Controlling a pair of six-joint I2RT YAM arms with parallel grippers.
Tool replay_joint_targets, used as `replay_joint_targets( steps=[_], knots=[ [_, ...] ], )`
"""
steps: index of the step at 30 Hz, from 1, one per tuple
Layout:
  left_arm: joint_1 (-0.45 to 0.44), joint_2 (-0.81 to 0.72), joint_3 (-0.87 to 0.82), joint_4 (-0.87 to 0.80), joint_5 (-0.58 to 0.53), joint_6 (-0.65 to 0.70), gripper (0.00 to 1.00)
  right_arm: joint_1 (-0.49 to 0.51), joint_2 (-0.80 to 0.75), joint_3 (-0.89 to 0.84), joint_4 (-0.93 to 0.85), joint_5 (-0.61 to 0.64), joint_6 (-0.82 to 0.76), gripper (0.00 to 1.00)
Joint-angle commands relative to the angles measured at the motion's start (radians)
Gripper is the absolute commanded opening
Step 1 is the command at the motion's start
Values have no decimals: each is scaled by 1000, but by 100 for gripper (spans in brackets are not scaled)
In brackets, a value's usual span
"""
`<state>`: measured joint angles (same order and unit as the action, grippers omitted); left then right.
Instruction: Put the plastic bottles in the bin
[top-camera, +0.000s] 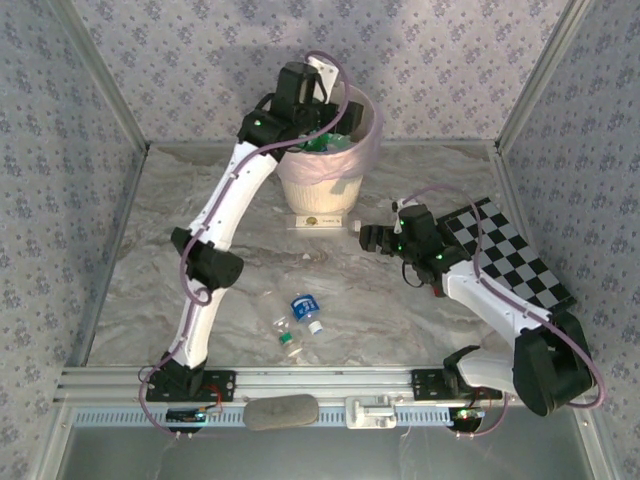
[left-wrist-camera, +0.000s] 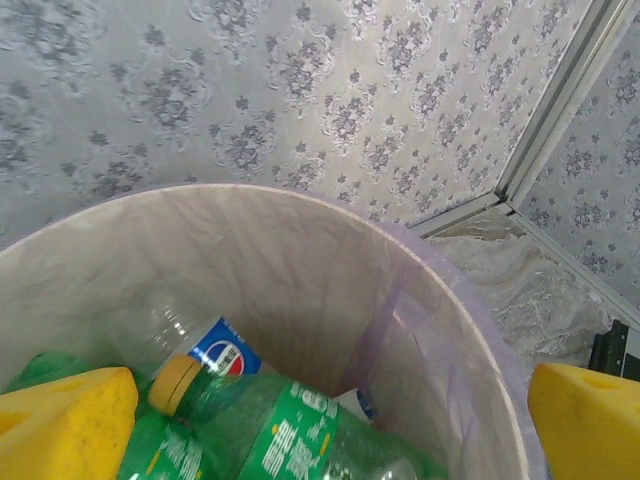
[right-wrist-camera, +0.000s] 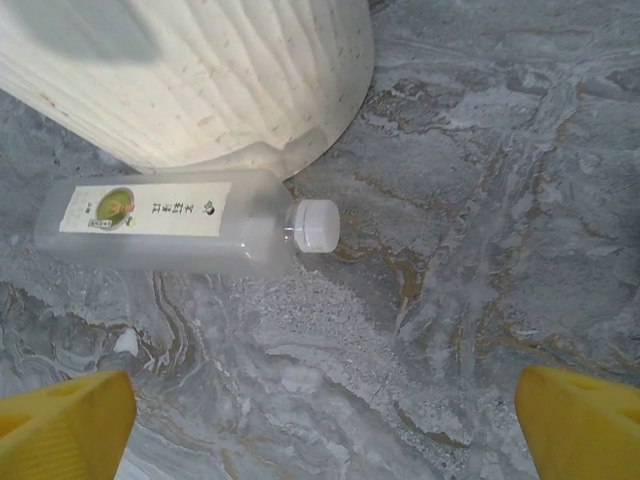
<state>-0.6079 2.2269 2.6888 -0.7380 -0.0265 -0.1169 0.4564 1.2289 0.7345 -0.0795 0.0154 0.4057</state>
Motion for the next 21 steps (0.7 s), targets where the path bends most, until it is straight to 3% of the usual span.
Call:
replay_joint_targets(
  steps=[1,7,11,16,21],
  knots=[
    [6,-147,-143,43,-53,-30,100,12,40,55,12,-59,-55,99],
    [39,-468,-723,390,-91,-64,100,67,144,159,-7,-95,-166,99],
    [139,-660,-1064,570,-77,-202,100,95,244,254,-32,-120,-229,99],
    [310,-841,-1407,717,-54,-431,100,128,399,415,-94,-132,-317,99],
    [414,-963,-1655,753,-73,-519,100,178,549,580,-159,-66,-434,99]
  ],
)
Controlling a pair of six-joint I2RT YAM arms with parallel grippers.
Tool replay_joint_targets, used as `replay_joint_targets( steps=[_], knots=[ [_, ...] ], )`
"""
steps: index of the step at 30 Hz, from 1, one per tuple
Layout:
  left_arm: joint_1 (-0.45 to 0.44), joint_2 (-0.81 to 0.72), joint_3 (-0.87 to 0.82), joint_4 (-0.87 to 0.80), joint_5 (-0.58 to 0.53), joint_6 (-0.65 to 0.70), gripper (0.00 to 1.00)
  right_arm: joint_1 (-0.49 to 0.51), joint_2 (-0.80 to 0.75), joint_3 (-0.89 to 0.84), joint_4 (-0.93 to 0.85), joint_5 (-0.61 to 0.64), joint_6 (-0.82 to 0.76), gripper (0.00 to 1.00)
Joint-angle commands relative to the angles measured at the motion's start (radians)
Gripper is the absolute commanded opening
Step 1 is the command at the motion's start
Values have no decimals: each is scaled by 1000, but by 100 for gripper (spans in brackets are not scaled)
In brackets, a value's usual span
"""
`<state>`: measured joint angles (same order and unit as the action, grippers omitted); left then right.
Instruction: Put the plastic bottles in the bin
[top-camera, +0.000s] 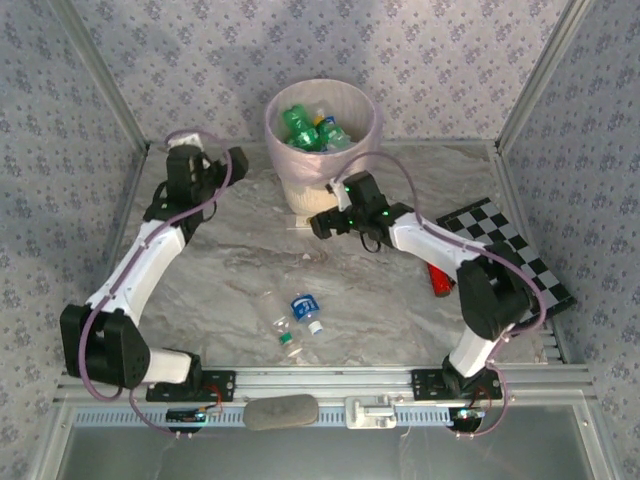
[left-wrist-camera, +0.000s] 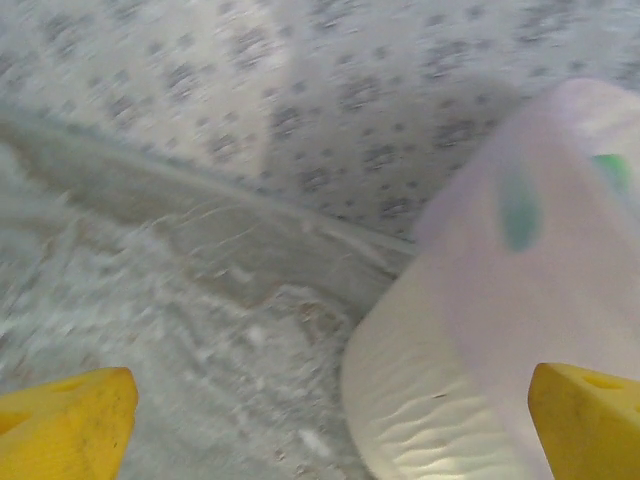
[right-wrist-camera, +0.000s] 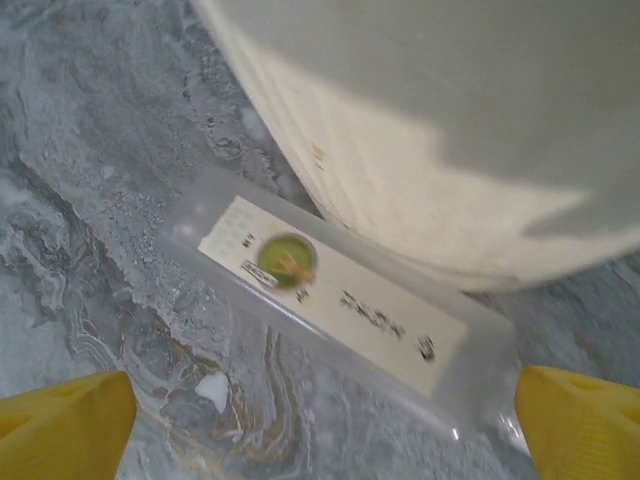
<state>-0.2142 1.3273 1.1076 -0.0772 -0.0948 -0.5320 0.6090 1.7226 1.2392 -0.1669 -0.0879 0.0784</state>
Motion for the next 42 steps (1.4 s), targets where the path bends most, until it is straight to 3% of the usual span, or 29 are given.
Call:
replay_joint_targets(
  steps=[1,8,15,31,42],
  knots=[
    [31,-82,-105,85,-11,-108,100,32,79,97,-83,53,-126,99],
    [76,-171,-289,-20,-18,-107,100,49,199,208,-153,165,-241,99],
    [76,-186,-418,52,5,-194,100,56,263,249,-160,248,-341,99],
    [76,-210,-416,59,6,-204,100,89,302,226,-121,203,-321,99],
    [76,-220,-411,57,2,-210,100,126,201,151,-119,173,-247,99]
  ],
)
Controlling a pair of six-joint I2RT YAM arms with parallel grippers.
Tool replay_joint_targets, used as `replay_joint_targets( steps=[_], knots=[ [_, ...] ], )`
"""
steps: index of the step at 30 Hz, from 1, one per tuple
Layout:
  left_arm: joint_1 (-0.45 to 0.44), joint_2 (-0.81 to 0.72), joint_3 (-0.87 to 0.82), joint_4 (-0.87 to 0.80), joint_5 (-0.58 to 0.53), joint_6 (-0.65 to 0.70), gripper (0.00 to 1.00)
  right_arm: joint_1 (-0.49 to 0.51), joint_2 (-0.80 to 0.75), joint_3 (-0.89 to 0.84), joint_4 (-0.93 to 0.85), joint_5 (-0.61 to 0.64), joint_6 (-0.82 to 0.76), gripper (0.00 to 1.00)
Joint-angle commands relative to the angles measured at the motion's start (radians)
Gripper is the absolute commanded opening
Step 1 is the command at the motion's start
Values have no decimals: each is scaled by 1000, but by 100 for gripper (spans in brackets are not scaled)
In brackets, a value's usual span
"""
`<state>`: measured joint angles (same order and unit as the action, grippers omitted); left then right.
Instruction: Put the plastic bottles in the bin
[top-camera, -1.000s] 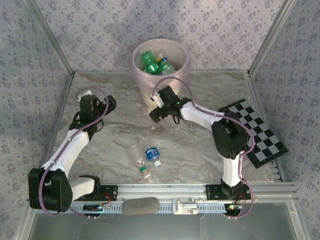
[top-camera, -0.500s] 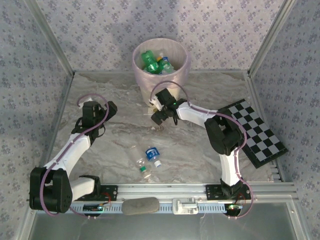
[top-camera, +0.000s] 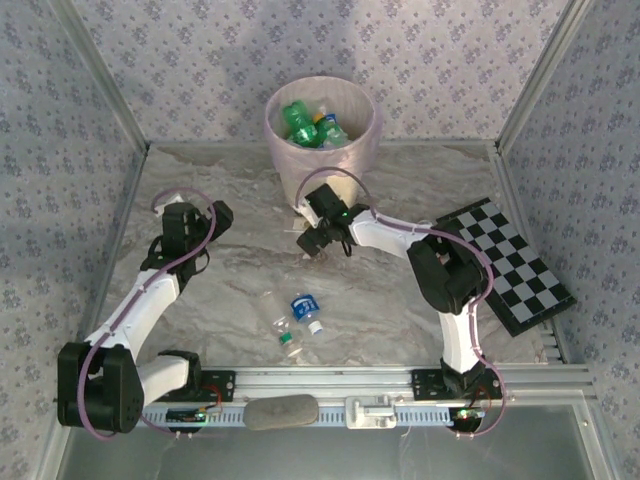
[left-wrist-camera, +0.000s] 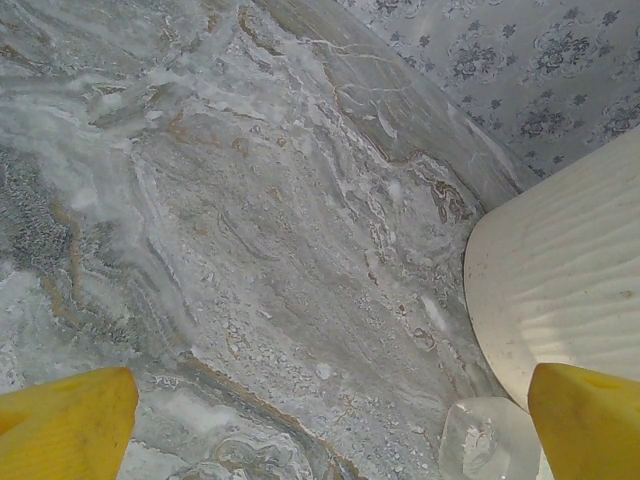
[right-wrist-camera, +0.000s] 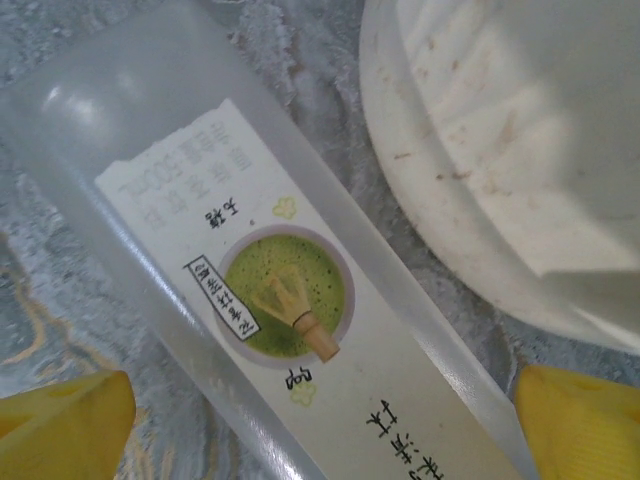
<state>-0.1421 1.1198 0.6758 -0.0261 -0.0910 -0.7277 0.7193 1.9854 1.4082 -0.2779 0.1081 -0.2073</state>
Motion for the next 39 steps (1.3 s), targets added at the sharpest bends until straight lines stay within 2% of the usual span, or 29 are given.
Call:
replay_joint_targets(
  steps=[1,6,17,25,39],
  knots=[
    [4,-12,21,8,0,-14,100,17,-70,-23,-10,-29,43,99],
    [4,-7,21,11,2,-19,100,11,-73,-20,-10,-14,28,99],
    [3,-19,22,-5,-7,-11,100,-15,41,83,-45,88,-107,99],
    [4,-14,26,-1,-9,-11,100,-16,63,72,-66,44,-105,99],
    [4,-23,44,-12,-4,-18,100,-1,61,39,-65,-50,-48,87]
  ],
)
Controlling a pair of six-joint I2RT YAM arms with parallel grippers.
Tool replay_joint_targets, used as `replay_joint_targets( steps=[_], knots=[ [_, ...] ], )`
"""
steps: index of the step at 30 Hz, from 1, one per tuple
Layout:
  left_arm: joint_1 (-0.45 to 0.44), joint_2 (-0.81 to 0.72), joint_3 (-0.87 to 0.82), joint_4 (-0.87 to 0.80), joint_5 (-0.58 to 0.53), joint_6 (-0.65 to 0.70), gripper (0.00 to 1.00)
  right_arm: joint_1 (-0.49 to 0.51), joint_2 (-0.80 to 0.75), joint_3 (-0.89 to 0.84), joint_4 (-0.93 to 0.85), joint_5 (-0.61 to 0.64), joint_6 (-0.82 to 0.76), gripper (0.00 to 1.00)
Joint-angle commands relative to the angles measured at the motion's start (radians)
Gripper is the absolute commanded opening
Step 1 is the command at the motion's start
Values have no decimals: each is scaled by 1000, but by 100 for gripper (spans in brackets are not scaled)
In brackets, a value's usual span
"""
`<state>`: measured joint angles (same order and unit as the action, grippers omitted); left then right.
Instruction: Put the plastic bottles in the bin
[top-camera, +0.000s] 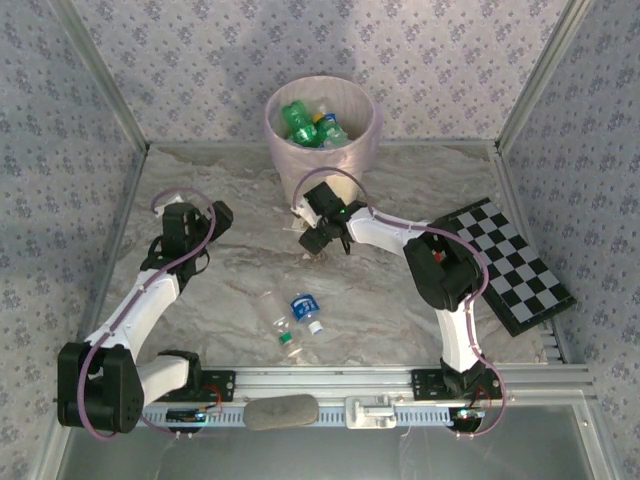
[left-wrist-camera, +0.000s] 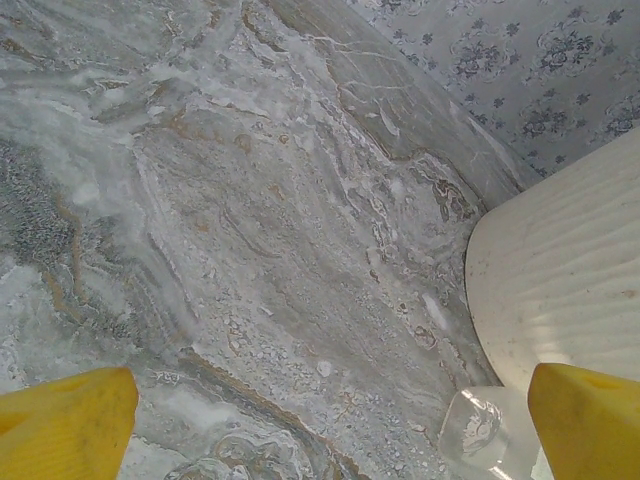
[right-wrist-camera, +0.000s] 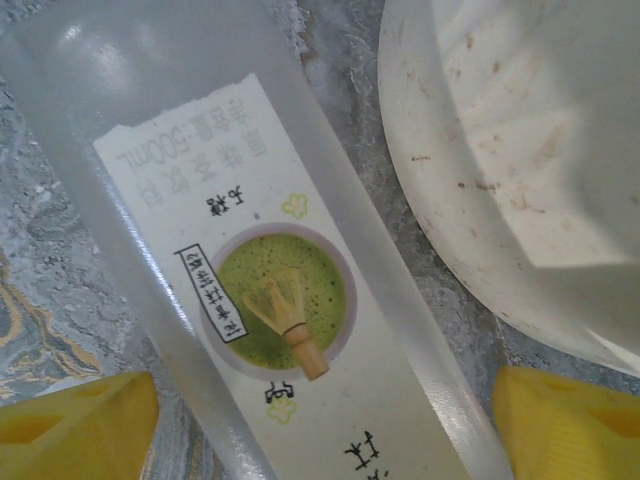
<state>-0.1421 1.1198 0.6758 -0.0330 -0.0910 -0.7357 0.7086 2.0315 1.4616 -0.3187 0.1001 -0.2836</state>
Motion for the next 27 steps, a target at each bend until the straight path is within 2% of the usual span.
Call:
replay_joint_targets(
  steps=[1,6,20,27],
  knots=[
    [4,-25,44,-5,-5,-11,100,11,12,-19,-23,-46,33,86],
    [4,-31,41,-7,-7,-12,100,16,-4,-46,-13,-66,50,78],
    [4,-58,28,-21,-20,-10,100,21,30,-38,-25,-54,48,69],
    [4,-62,24,-21,-22,-14,100,29,29,-41,-31,-48,35,55]
  ],
)
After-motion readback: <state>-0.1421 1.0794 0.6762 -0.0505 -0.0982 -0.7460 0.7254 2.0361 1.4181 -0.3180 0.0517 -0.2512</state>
